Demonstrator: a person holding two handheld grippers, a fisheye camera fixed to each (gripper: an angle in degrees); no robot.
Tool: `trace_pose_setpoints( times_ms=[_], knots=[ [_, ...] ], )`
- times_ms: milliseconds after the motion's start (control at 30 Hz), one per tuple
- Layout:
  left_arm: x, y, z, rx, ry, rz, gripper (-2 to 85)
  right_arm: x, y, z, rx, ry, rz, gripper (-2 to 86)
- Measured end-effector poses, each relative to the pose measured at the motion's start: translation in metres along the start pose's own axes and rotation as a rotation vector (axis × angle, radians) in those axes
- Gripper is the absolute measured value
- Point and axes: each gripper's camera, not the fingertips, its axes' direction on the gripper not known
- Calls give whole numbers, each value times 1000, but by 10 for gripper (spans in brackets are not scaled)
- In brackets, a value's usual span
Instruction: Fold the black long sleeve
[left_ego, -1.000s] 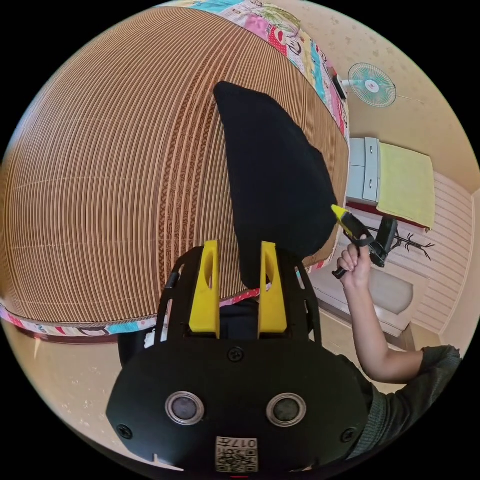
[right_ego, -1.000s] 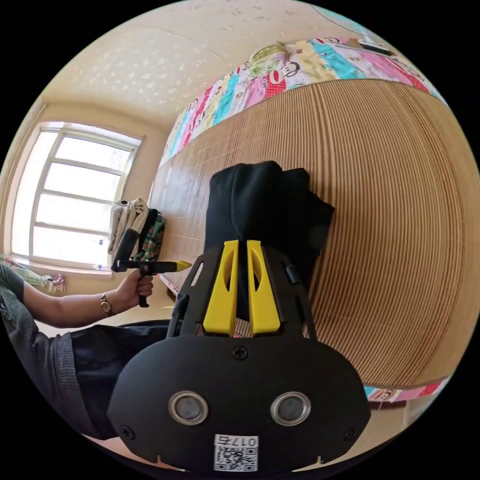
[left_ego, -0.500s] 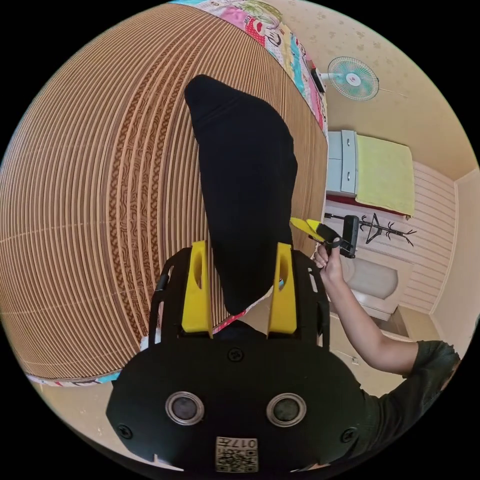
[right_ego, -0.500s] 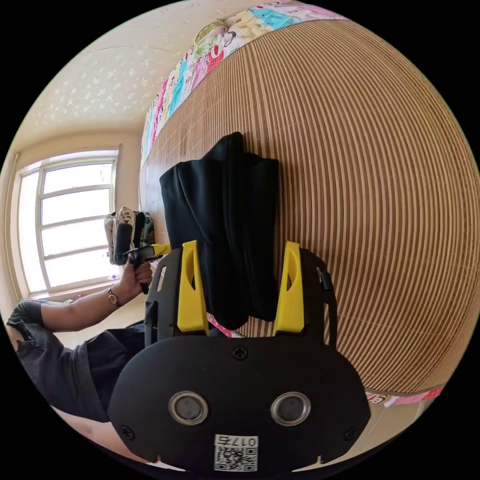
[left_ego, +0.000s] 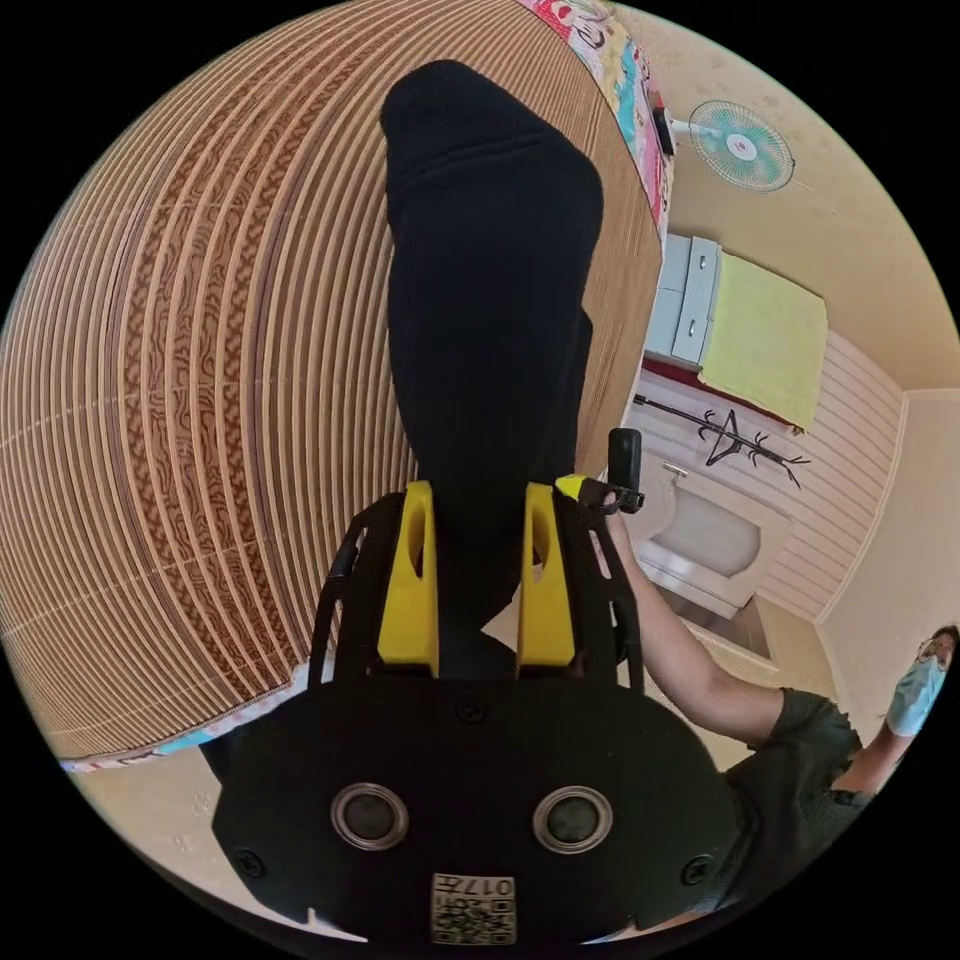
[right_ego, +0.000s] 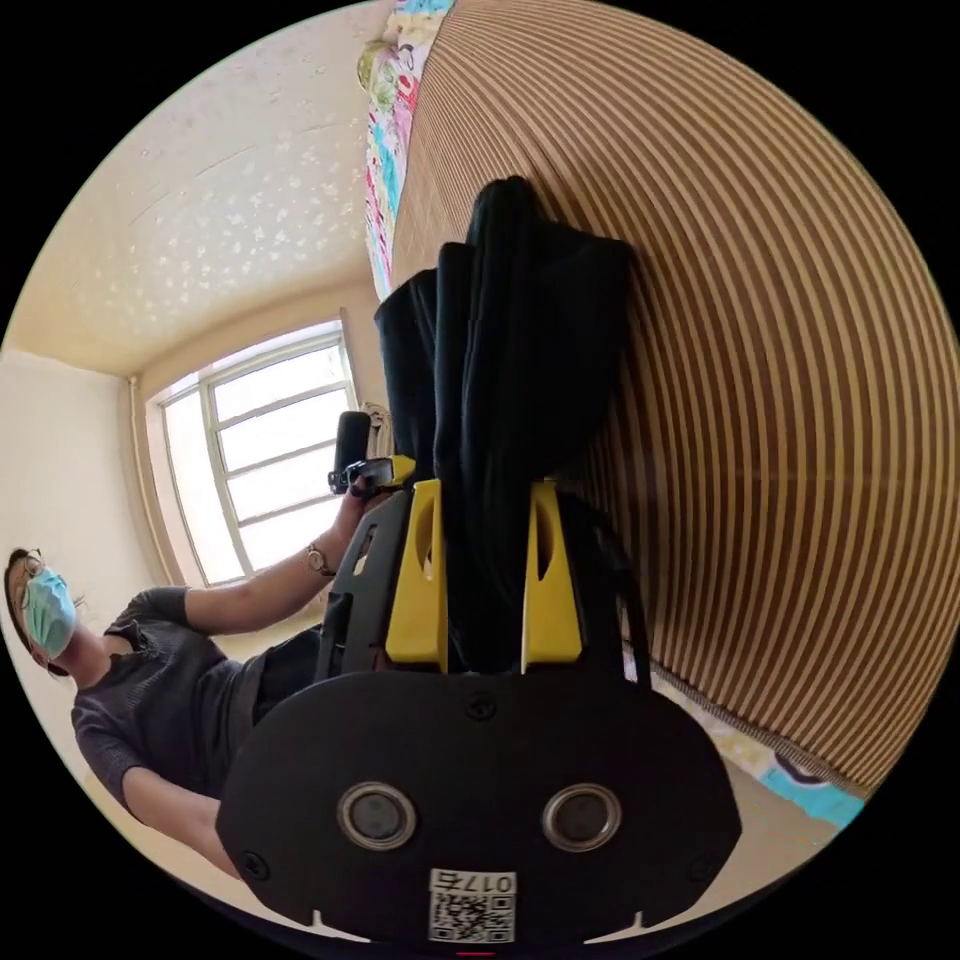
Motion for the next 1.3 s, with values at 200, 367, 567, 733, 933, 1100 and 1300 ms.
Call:
trace_pose_setpoints(
  times_ms=[200,367,567,733,933,1100,1300],
  knots=[
    [83,30,43,-98,76,69,116,-5,66,-128,274,-135,-65,109],
    [212,23,123,-140,131,254,116,-40,107,-292,433,23,-207,112],
    [334,-16,230,-327,31,477,114,-1,120,-446,610,379,91,114],
    [290,-24,228,-388,-360,424,113,99,170,-457,680,383,623,35],
    [86,49,77,-344,-571,-70,101,205,219,-308,667,42,884,8],
    [-41,244,-112,134,-415,-686,94,238,214,-176,649,-223,1015,4],
    [-78,433,-133,621,-81,-940,66,239,151,-102,970,-540,917,3]
  ],
)
